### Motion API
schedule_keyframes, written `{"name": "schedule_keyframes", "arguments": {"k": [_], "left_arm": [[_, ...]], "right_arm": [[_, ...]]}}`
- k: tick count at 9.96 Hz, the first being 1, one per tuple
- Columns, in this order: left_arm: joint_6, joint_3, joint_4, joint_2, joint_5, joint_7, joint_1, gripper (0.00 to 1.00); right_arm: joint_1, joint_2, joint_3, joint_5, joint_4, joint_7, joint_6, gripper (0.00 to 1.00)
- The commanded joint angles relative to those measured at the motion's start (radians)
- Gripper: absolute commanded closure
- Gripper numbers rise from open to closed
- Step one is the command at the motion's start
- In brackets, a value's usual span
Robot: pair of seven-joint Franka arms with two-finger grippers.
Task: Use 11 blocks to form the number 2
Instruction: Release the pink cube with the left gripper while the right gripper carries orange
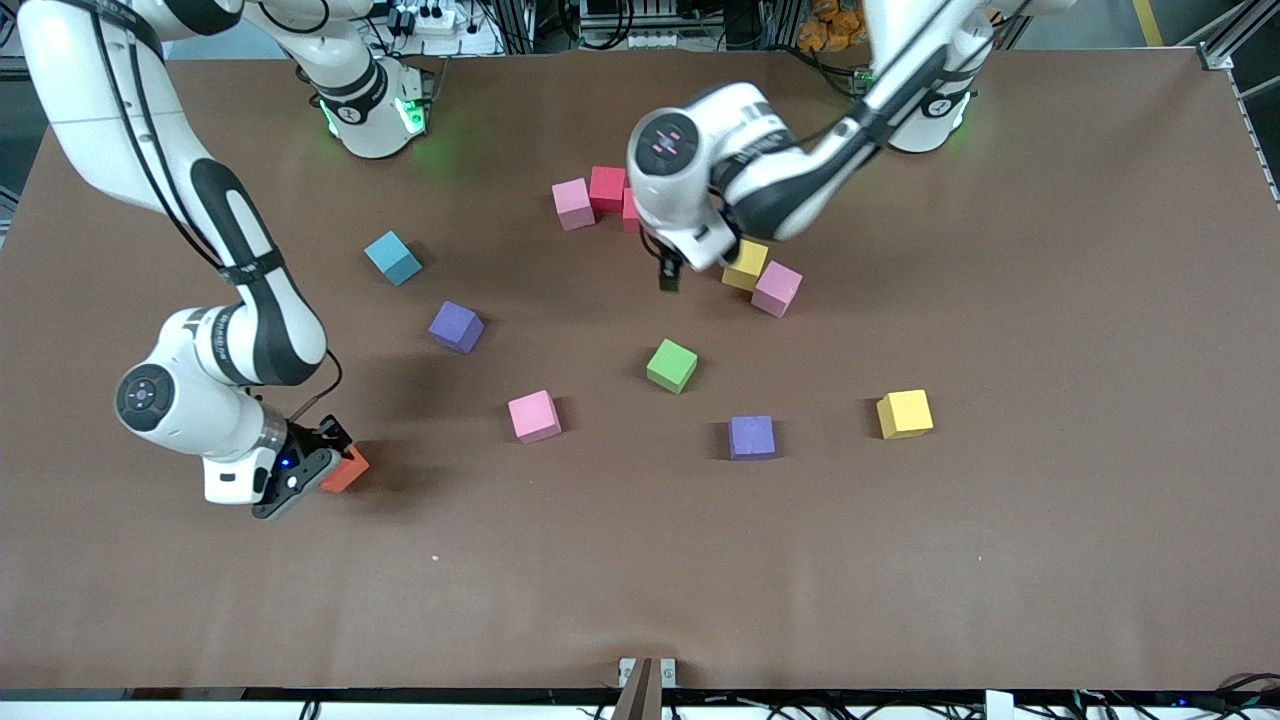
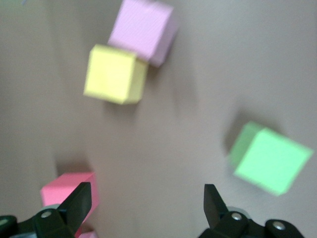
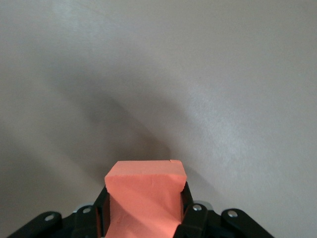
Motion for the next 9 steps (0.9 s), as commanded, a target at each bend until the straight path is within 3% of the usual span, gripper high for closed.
{"name": "schedule_keyframes", "arguments": {"k": [1,9], "left_arm": [[-0.019,-0.015,-0.011,-0.028,0.048,0.175,0.144,0.0],[-0.017,-0.015,-0.068,-0.023,0.067,0.758,0.487,0.0]], "right_arm": [[0.004,-0.067,-0.001,-0.018,-0.016,0.076,-0.086,0.6],[0.109,-0.193,0.007,-0.012,-0.122,0.376,-0.12,0.59]]}}
